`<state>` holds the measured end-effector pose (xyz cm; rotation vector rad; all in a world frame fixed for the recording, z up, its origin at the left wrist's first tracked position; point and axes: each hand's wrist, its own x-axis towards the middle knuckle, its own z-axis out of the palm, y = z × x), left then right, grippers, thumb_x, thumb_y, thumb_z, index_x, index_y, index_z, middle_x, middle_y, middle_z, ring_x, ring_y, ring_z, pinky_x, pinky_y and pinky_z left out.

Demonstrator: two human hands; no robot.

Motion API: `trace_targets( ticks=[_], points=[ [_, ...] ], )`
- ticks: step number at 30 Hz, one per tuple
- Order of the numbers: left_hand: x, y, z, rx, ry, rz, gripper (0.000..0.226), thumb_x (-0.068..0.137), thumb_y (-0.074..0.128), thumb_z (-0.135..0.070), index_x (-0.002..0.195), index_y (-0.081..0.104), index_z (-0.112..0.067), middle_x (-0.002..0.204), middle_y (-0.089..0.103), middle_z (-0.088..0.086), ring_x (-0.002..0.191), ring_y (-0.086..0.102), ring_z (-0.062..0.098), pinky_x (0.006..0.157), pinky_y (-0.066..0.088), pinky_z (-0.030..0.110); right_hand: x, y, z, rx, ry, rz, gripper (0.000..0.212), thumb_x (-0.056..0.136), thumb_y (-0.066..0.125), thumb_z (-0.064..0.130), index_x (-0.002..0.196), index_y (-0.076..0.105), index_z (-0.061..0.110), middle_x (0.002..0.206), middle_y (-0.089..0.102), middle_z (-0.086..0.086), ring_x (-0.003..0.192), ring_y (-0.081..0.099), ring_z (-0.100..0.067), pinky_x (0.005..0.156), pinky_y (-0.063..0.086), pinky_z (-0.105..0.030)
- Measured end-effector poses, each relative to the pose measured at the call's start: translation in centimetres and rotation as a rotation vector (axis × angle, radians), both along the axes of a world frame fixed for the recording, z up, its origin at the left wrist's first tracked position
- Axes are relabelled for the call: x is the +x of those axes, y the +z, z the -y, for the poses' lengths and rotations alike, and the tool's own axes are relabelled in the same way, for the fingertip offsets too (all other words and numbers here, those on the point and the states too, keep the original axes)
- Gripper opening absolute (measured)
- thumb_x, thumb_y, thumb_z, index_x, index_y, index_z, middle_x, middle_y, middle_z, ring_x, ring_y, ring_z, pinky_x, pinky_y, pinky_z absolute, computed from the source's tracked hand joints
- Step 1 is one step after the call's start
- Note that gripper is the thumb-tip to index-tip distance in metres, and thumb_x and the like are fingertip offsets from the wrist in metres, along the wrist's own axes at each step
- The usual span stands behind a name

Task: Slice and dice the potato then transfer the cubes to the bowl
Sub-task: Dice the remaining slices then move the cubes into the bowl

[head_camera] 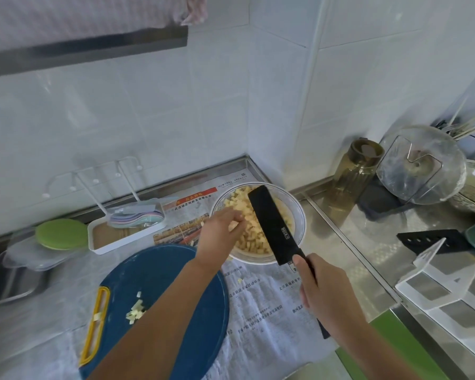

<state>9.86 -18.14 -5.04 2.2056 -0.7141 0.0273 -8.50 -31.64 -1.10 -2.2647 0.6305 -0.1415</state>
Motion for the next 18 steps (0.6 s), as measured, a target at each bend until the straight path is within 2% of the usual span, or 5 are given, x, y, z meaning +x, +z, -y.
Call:
trace_targets(
  ticks=[3,6,10,14,18],
  points=[
    [-0.5,-0.4,-3.7,-0.024,0.059,-0.009,0.026,0.09,0.065,-0.027,0.074,0.067,-0.007,0.108,0.063,-0.009,0.105,0.053,0.002,0.086,0.042,0.018,-1.2,-0.2,-1.9,-0.057,0.105,-0.035,0.033,0.097,0.038,0.048,0.081,0.051,0.021,0.058,0.059,-0.004,0.044,0.052,-0.018,0.049,0.047,-0.032],
    [-0.8,-1.8,-6.9,0.026,0.159,0.02,0.017,0.094,0.06,-0.021,0.09,0.07,-0.008,0.111,0.063,-0.001,0.099,0.058,0.012,0.079,0.047,0.023,-3.0,-1.0,-3.3,-0.171,0.197,-0.104,0.029,0.096,0.042,0.05,0.088,0.052,0.024,0.059,0.055,0.004,0.043,0.045,-0.008,0.046,0.039,-0.022],
    [-1.6,-3.9,-10.1,0.145,0.212,-0.243,0.024,0.09,0.064,-0.018,0.114,0.062,-0.015,0.113,0.062,-0.002,0.099,0.057,0.011,0.081,0.04,0.018,-4.9,-2.3,-4.5,-0.145,0.206,-0.117,0.023,0.096,0.049,0.043,0.087,0.053,0.021,0.052,0.051,0.005,0.044,0.053,-0.006,0.042,0.039,-0.019],
    [-3.1,-5.7,-9.0,0.321,-0.006,-0.294,0.069,0.082,0.072,-0.044,0.139,0.044,-0.019,0.139,0.045,-0.001,0.131,0.037,0.017,0.106,0.03,0.028,-6.1,-2.8,-4.2,-0.081,0.072,-0.031,0.018,0.093,0.06,0.024,0.077,0.052,0.024,0.042,0.048,0.003,0.037,0.05,-0.006,0.032,0.027,-0.013],
    [-2.7,-7.8,-5.6,0.476,-0.109,-0.225,0.1,0.077,0.066,-0.064,0.151,0.022,-0.013,0.157,0.02,0.004,0.145,0.013,0.022,0.119,0.008,0.037,-6.3,-2.5,-3.6,-0.022,-0.044,0.01,0.023,0.092,0.059,0.022,0.071,0.05,0.024,0.041,0.051,0.005,0.032,0.046,-0.011,0.031,0.034,-0.023]
  ],
)
